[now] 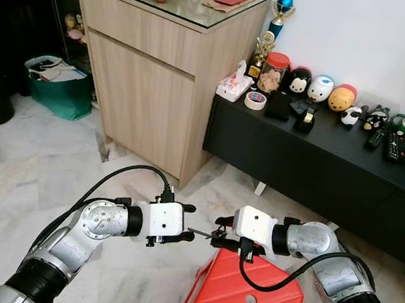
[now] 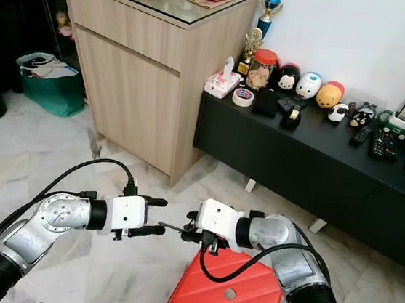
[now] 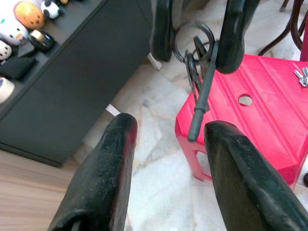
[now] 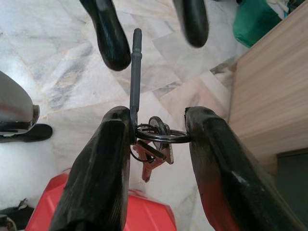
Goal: Hang keys on a hook
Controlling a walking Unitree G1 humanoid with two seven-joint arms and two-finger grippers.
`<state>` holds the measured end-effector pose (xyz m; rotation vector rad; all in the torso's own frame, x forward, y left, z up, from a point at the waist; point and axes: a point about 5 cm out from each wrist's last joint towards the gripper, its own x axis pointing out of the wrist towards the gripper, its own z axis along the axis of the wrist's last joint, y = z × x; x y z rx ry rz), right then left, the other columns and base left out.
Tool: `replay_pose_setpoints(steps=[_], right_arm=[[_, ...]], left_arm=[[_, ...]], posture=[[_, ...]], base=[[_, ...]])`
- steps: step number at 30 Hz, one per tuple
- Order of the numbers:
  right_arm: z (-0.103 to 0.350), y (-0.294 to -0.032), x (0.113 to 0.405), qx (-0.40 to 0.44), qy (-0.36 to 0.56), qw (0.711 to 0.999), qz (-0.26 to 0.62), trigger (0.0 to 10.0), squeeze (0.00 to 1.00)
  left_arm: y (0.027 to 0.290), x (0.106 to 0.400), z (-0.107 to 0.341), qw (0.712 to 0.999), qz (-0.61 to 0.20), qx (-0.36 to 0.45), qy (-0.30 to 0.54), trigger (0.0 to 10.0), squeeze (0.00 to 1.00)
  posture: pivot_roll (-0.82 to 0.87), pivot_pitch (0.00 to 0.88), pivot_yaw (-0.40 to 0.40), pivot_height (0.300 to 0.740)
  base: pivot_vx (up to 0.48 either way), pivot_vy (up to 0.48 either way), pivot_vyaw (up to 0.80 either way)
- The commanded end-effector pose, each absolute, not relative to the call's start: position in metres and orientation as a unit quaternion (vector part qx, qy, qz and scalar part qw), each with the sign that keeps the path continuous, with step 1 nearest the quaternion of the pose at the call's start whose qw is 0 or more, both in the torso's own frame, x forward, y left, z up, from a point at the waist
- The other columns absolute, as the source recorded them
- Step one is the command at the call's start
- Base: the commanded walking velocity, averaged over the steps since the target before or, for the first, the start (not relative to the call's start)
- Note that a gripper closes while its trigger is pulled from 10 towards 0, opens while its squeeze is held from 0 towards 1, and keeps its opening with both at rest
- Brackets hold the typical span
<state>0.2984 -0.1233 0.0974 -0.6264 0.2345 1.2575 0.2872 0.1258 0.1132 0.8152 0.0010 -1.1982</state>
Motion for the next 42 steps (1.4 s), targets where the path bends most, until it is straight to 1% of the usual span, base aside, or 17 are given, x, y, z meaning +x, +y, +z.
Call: replay_pose_setpoints(steps=[1,4,11,12,13,14,15,17,18,42], right_arm=[[0.0996,-0.1222,0.2969,-0.290,0.102,0.755,0.580,10.0,0.00],[0.1030,-0.1208,0.2990,-0.288,0.095,0.759,0.576,10.0,0.00],[0.1026,-0.1170,0.2982,-0.286,0.095,0.756,0.582,10.0,0.00],[0.1024,-0.1164,0.2987,-0.285,0.095,0.756,0.581,10.0,0.00],[0.1024,-0.1160,0.2990,-0.285,0.095,0.757,0.580,10.0,0.00],[0.1023,-0.1155,0.2996,-0.284,0.095,0.758,0.580,10.0,0.00],[0.1022,-0.1155,0.2997,-0.284,0.095,0.758,0.580,10.0,0.00],[0.1021,-0.1154,0.3001,-0.284,0.095,0.759,0.579,10.0,0.00],[0.1023,-0.1154,0.3005,-0.284,0.094,0.760,0.578,10.0,0.00],[0.0994,-0.1177,0.3008,-0.288,0.102,0.760,0.573,10.0,0.00]], left_arm=[[0.1212,0.2876,0.1142,0.737,-0.559,0.380,-0.004,10.0,0.00],[0.1207,0.2879,0.1137,0.735,-0.563,0.379,-0.001,10.0,0.00],[0.1182,0.2906,0.1158,0.737,-0.562,0.375,-0.009,10.0,0.00],[0.1182,0.2904,0.1157,0.737,-0.563,0.374,-0.008,9.7,0.00],[0.1182,0.2903,0.1156,0.736,-0.564,0.373,-0.007,9.7,0.00],[0.1183,0.2901,0.1154,0.735,-0.566,0.373,-0.006,6.7,0.00],[0.1183,0.2899,0.1154,0.735,-0.567,0.373,-0.006,4.5,0.00],[0.1182,0.2898,0.1157,0.734,-0.567,0.374,-0.007,0.9,0.00],[0.1183,0.2899,0.1159,0.734,-0.568,0.373,-0.007,0.0,0.00],[0.1188,0.2920,0.1186,0.739,-0.568,0.362,-0.009,0.0,0.00]], posture=[[0.08,0.000,-0.069,0.732],[0.08,0.000,-0.068,0.732],[0.08,0.000,-0.068,0.732],[0.08,0.000,-0.066,0.732],[0.08,0.000,-0.066,0.732],[0.08,0.000,-0.066,0.732],[0.08,0.000,-0.064,0.732],[0.08,0.000,-0.064,0.732],[0.08,0.000,-0.064,0.732],[0.09,0.000,-0.063,0.732]], base=[[0.000,0.000,0.00],[0.000,0.000,0.00],[0.000,0.000,0.00],[0.000,0.000,0.00],[0.000,0.000,0.00],[0.000,0.000,0.00],[0.000,0.000,0.00],[0.000,0.000,0.00],[0.000,0.000,0.00],[0.000,0.000,0.00]])
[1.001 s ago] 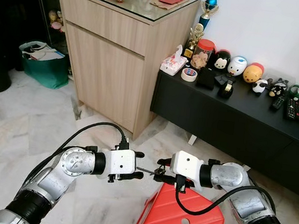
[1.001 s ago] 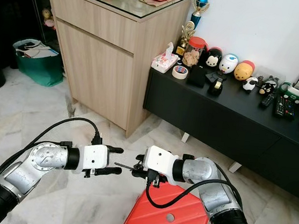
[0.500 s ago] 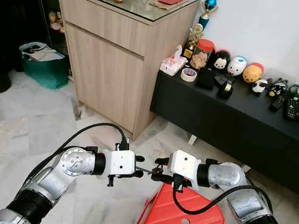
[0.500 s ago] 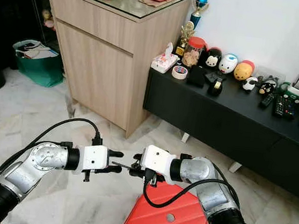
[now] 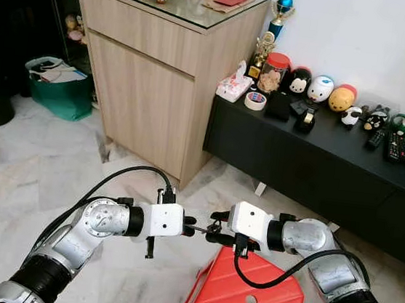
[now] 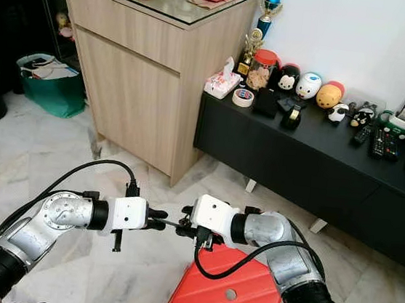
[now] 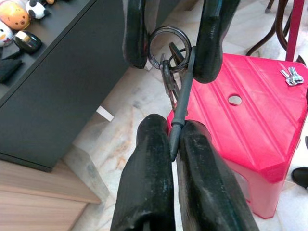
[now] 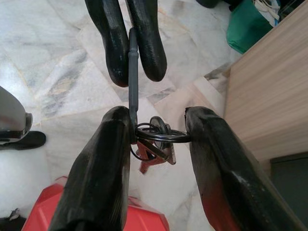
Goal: Hang keys on a hook
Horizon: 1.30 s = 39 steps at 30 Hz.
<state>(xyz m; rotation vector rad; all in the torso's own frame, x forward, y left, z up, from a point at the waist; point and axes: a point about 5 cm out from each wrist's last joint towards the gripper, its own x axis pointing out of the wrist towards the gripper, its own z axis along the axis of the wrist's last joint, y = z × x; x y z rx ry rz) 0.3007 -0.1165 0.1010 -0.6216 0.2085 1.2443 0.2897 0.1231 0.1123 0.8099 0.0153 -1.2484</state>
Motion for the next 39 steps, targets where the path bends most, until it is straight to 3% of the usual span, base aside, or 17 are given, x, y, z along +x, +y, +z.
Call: replay_pose_setpoints(steps=[1,23,24,25,26,39], right_arm=[[0.099,-0.118,0.301,-0.289,0.103,0.759,0.574,10.0,0.00],[0.091,-0.120,0.300,-0.292,0.120,0.757,0.572,10.0,0.00],[0.090,-0.121,0.300,-0.291,0.122,0.759,0.570,10.0,0.33],[0.090,-0.121,0.300,-0.288,0.123,0.761,0.569,10.0,0.53],[0.090,-0.121,0.300,-0.286,0.124,0.762,0.568,10.0,0.98],[0.091,-0.122,0.304,-0.288,0.121,0.765,0.563,10.0,1.00]], left_arm=[[0.119,0.292,0.119,0.739,-0.569,0.361,-0.009,0.0,0.00],[0.117,0.292,0.119,0.748,-0.566,0.347,-0.012,0.0,0.00],[0.117,0.292,0.119,0.748,-0.566,0.346,-0.011,0.0,0.00],[0.117,0.292,0.119,0.748,-0.566,0.346,-0.011,0.0,0.00],[0.117,0.292,0.119,0.748,-0.566,0.346,-0.011,0.0,0.00],[0.119,0.288,0.112,0.744,-0.569,0.350,0.002,0.0,0.00]], posture=[[0.09,0.000,-0.063,0.732],[0.09,0.000,-0.065,0.732],[0.09,0.000,-0.065,0.732],[0.09,0.000,-0.065,0.732],[0.09,0.000,-0.065,0.732],[0.09,0.000,-0.067,0.732]], base=[[0.000,0.000,0.00],[0.000,0.000,0.00],[0.000,0.000,0.00],[0.000,0.000,0.00],[0.000,0.000,0.00],[0.000,0.000,0.00]])
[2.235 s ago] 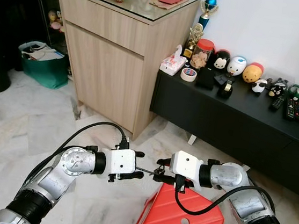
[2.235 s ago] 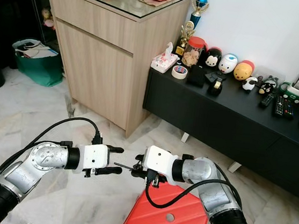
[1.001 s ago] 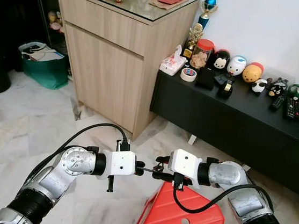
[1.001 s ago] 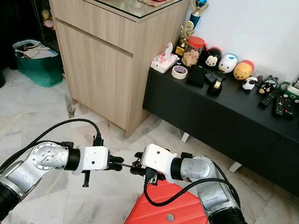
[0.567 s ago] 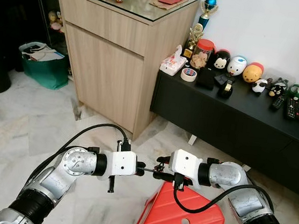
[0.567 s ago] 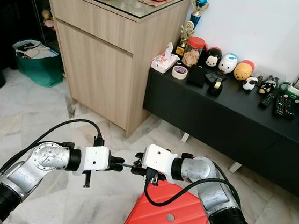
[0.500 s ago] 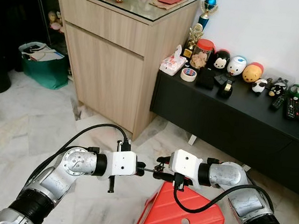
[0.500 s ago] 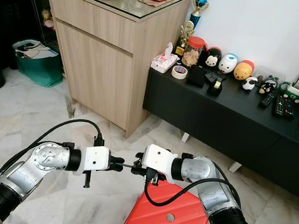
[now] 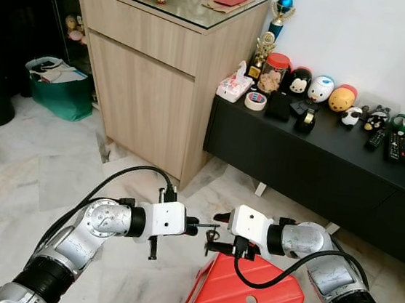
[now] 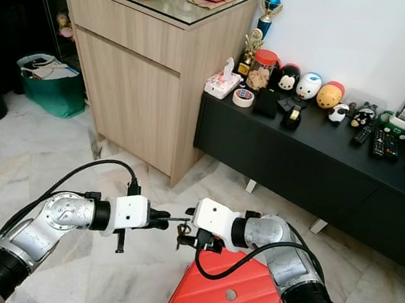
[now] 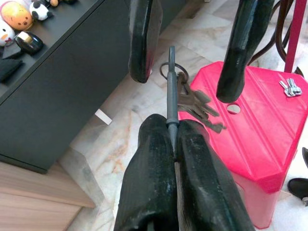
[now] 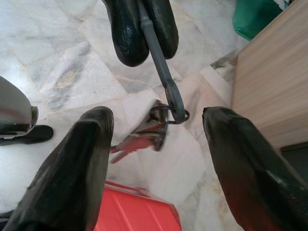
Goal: Hang keys on a hook
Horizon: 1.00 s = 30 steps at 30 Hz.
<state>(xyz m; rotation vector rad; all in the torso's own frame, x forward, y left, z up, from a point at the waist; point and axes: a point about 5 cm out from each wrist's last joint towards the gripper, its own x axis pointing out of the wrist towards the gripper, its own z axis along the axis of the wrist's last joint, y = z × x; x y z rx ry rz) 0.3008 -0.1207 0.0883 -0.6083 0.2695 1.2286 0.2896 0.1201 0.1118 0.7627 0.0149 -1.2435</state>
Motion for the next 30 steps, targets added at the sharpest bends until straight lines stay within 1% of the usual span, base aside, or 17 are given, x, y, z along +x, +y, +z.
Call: replay_pose_setpoints(steps=[1,2,5,8,12,13,14,16,19,20,21,22,25,27,28,29,30], right_arm=[[0.091,-0.122,0.304,-0.287,0.120,0.766,0.563,10.0,1.00],[0.094,-0.124,0.306,-0.292,0.118,0.767,0.560,10.0,0.00],[0.099,-0.129,0.310,-0.301,0.111,0.773,0.547,10.0,0.00],[0.104,-0.132,0.315,-0.276,0.097,0.801,0.522,10.0,0.00],[0.104,-0.132,0.316,-0.253,0.092,0.814,0.514,10.0,0.00],[0.102,-0.132,0.316,-0.238,0.092,0.823,0.507,10.0,0.00],[0.102,-0.132,0.316,-0.238,0.092,0.823,0.507,10.0,0.00],[0.097,-0.131,0.315,-0.195,0.091,0.845,0.490,10.0,0.00],[0.082,-0.136,0.316,-0.109,0.099,0.892,0.428,10.0,0.00],[0.069,-0.143,0.318,-0.063,0.119,0.922,0.363,10.0,0.00],[0.069,-0.143,0.318,-0.063,0.119,0.922,0.363,10.0,0.00],[0.053,-0.150,0.315,-0.025,0.151,0.939,0.308,10.0,0.00],[0.048,-0.151,0.314,-0.017,0.160,0.942,0.294,10.0,0.00],[0.022,-0.161,0.304,0.004,0.209,0.955,0.210,10.0,0.00],[0.008,-0.166,0.296,0.034,0.239,0.958,0.157,10.0,0.00],[-0.001,-0.169,0.290,0.054,0.258,0.957,0.124,10.0,0.00],[-0.001,-0.169,0.290,0.054,0.258,0.957,0.124,10.0,0.00]], left_arm=[[0.119,0.288,0.112,0.744,-0.570,0.349,0.003,0.0,0.00],[0.121,0.287,0.109,0.743,-0.570,0.351,0.011,0.0,0.00],[0.126,0.285,0.102,0.741,-0.568,0.357,0.028,0.0,0.00],[0.136,0.282,0.092,0.766,-0.543,0.341,0.047,0.0,0.00],[0.142,0.278,0.085,0.783,-0.527,0.325,0.059,0.0,0.00],[0.144,0.277,0.081,0.797,-0.515,0.310,0.064,0.0,0.00],[0.144,0.277,0.081,0.797,-0.515,0.310,0.064,0.0,0.00],[0.149,0.275,0.074,0.826,-0.483,0.280,0.074,0.0,0.00],[0.160,0.269,0.056,0.879,-0.407,0.227,0.096,0.0,0.00],[0.165,0.265,0.046,0.909,-0.357,0.186,0.107,9.3,0.00],[0.165,0.265,0.046,0.909,-0.357,0.186,0.107,9.3,0.00],[0.168,0.261,0.037,0.929,-0.318,0.150,0.119,10.0,0.00],[0.168,0.260,0.034,0.933,-0.308,0.143,0.122,10.0,0.00],[0.175,0.257,0.024,0.955,-0.238,0.116,0.131,10.0,0.00],[0.182,0.256,0.017,0.968,-0.186,0.094,0.141,10.0,0.00],[0.186,0.255,0.013,0.974,-0.151,0.080,0.149,10.0,0.00],[0.186,0.255,0.013,0.974,-0.151,0.080,0.149,10.0,0.00]], posture=[[0.09,0.000,-0.067,0.732],[0.09,0.000,-0.068,0.732],[0.09,0.000,-0.067,0.732],[0.08,0.000,-0.063,0.732],[0.09,0.000,-0.065,0.732],[0.09,0.000,-0.066,0.732],[0.09,0.000,-0.066,0.732],[0.09,0.000,-0.066,0.732],[0.10,0.000,-0.070,0.732],[0.10,0.000,-0.077,0.732],[0.10,0.000,-0.077,0.732],[0.10,0.000,-0.077,0.732],[0.10,0.000,-0.078,0.732],[0.09,0.000,-0.081,0.732],[0.09,0.000,-0.083,0.732],[0.09,0.000,-0.083,0.732],[0.09,0.000,-0.083,0.732]], base=[[0.000,0.000,0.00],[0.000,0.000,0.00],[0.000,0.000,0.00],[0.000,0.000,0.00],[0.000,0.000,0.00],[0.000,0.000,0.00],[0.000,0.000,0.00],[0.000,0.000,0.00],[0.000,0.000,0.00],[0.000,0.000,0.00],[0.000,0.000,0.00],[0.000,0.000,0.00],[0.000,0.000,0.00],[0.000,0.000,0.00],[0.000,0.000,0.00],[0.000,0.000,0.00],[0.000,0.000,0.00]])
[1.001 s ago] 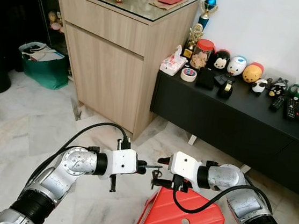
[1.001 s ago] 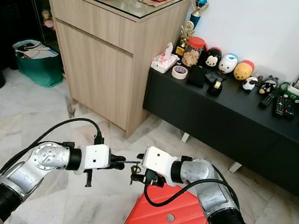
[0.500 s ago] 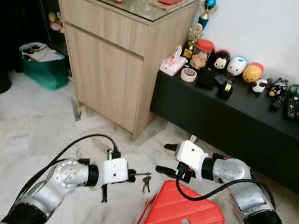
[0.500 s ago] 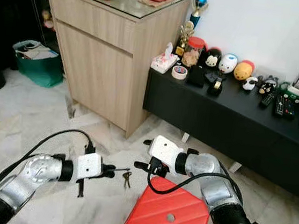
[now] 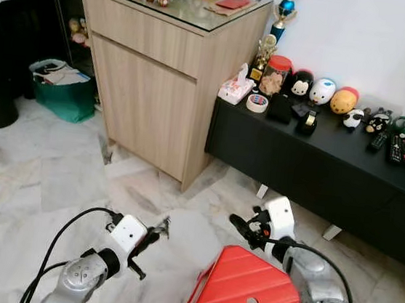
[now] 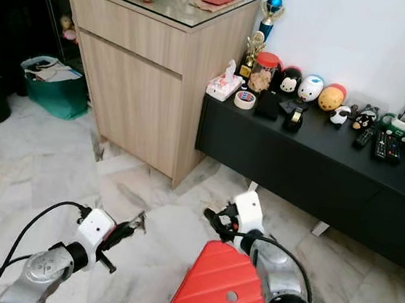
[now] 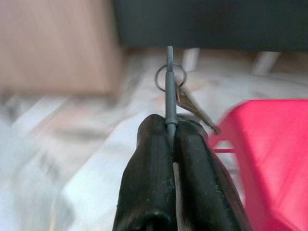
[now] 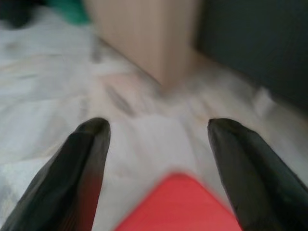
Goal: Hang keys on a hook
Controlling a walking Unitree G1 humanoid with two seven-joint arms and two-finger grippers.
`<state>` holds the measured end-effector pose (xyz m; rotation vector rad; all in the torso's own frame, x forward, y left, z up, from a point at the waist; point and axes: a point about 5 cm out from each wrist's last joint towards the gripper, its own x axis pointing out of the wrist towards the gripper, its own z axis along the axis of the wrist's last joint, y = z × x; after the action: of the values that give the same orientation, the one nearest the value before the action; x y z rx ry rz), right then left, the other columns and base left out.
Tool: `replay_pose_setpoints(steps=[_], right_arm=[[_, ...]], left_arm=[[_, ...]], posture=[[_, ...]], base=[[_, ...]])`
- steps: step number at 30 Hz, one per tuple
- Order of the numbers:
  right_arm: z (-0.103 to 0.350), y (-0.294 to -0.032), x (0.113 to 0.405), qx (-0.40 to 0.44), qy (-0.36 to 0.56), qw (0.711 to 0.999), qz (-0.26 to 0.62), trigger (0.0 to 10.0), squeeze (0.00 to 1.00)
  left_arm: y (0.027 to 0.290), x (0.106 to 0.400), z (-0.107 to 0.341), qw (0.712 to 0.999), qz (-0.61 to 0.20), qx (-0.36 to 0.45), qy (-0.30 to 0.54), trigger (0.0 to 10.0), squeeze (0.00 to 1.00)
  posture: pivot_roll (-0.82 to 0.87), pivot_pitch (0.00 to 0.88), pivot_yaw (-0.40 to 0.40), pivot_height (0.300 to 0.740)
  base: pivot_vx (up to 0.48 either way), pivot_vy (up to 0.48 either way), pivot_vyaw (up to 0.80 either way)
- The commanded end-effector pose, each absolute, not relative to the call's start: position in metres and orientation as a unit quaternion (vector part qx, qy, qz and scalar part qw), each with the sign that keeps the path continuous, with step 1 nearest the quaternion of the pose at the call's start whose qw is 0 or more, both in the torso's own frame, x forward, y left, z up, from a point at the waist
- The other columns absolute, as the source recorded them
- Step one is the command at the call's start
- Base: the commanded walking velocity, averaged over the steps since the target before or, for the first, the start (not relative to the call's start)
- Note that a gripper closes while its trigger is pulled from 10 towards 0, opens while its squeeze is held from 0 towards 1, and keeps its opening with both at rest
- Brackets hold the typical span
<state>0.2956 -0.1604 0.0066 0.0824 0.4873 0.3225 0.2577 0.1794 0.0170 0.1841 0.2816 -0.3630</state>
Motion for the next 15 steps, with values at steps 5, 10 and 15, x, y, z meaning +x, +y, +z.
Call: replay_pose_setpoints(steps=[5,10,15], right_arm=[[-0.025,-0.166,0.270,0.090,0.302,0.947,0.062,10.0,0.00],[-0.037,-0.169,0.258,0.108,0.330,0.937,0.021,10.0,0.00],[-0.048,-0.172,0.245,0.111,0.356,0.928,-0.008,10.0,0.00]], left_arm=[[0.221,0.245,-0.013,0.977,0.011,0.031,0.212,10.0,0.00],[0.229,0.222,-0.038,0.958,0.051,0.022,0.282,10.0,0.00],[0.231,0.207,-0.053,0.942,0.095,0.005,0.321,10.0,0.00]], posture=[[0.09,0.000,-0.086,0.732],[0.09,0.000,-0.087,0.732],[0.09,0.000,-0.088,0.732]], base=[[0.000,0.000,0.00],[0.000,0.000,0.00],[0.000,0.000,0.00]])
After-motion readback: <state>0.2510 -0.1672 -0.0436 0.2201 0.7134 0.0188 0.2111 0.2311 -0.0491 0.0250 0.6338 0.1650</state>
